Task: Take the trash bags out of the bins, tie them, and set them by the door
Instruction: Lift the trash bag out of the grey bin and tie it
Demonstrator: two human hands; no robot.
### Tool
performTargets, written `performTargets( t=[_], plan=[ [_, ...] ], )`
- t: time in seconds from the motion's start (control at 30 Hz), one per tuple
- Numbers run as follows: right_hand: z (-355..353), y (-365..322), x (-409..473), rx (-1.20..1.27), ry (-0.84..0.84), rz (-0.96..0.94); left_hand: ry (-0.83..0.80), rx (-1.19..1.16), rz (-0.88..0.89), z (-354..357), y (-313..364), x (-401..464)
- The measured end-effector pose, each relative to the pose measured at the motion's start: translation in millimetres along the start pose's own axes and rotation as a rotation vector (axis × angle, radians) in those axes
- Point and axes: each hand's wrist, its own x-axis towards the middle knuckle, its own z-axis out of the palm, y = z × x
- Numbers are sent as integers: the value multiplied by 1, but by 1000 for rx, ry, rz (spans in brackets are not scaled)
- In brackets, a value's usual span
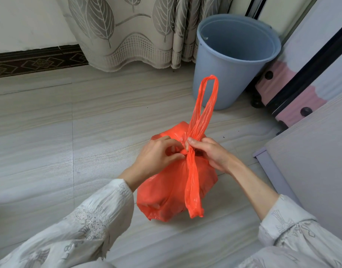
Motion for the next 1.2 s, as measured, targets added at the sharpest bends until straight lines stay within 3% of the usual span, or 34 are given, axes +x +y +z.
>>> performTargets(
  t=[0.2,0.33,0.4,0.77,0.9,0.97,1.07,1.2],
  plan=[
    [-3,3,0,-88,-19,-27,4,-49,-1,6,-2,0],
    [-3,-8,-6,-410,-183,-92,-1,-224,-108,5,-10,-1],
    [-2,-10,-8,-514,-188,-102,0,-283,-146,3,-12,-1],
    [8,7,-2,-710,308,-359,-23,-248,-81,4,4,3],
    [7,8,4,-404,424,-116,-53,-222,-68,6,3,0],
    [4,7,3,-179,360,-12,-59,-234,-78,6,2,-2],
    [3,4,0,37,274,-5,-44,-280,-103,1,2,-2],
    [8,6,-3,27,202,-33,-25,-328,-173,0,3,-3]
  ],
)
